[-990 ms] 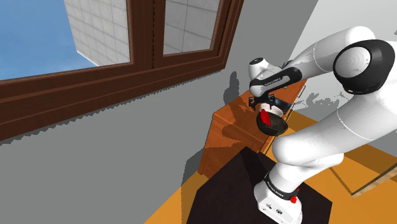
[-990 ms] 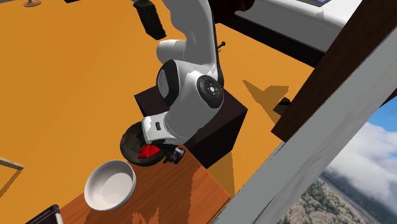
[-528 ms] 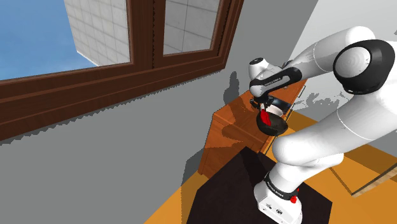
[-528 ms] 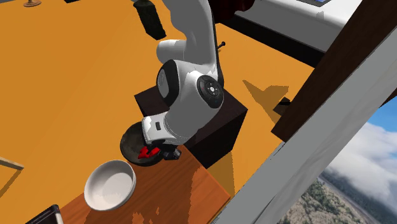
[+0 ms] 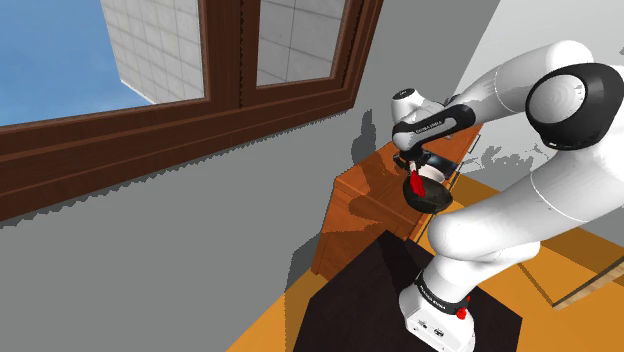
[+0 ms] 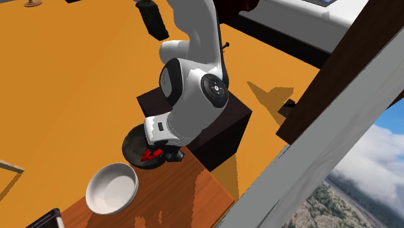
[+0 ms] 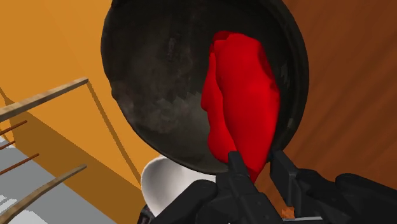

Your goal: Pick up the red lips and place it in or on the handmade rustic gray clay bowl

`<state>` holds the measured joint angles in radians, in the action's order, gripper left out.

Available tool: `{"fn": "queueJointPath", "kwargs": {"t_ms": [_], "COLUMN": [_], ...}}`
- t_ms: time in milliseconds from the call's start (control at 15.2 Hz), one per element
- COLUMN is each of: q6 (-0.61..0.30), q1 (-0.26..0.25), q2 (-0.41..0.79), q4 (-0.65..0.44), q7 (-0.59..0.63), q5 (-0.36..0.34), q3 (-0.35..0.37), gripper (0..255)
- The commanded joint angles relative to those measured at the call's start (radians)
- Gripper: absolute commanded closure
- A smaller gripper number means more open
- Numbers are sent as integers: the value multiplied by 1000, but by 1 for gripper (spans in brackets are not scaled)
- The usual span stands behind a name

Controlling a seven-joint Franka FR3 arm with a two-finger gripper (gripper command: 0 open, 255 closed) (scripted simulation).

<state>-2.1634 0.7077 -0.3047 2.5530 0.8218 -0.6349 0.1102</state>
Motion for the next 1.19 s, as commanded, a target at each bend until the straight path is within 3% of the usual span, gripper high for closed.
{"fn": "queueJointPath", "kwargs": {"t_ms": [0, 1122], "q6": [19, 221], "q1": [-2, -24], "q2": [-13, -115], "q4": [-11, -145], "q7": [-18, -156], "q5": [10, 89], "q3": [-2, -5], "gripper": [255, 255]}}
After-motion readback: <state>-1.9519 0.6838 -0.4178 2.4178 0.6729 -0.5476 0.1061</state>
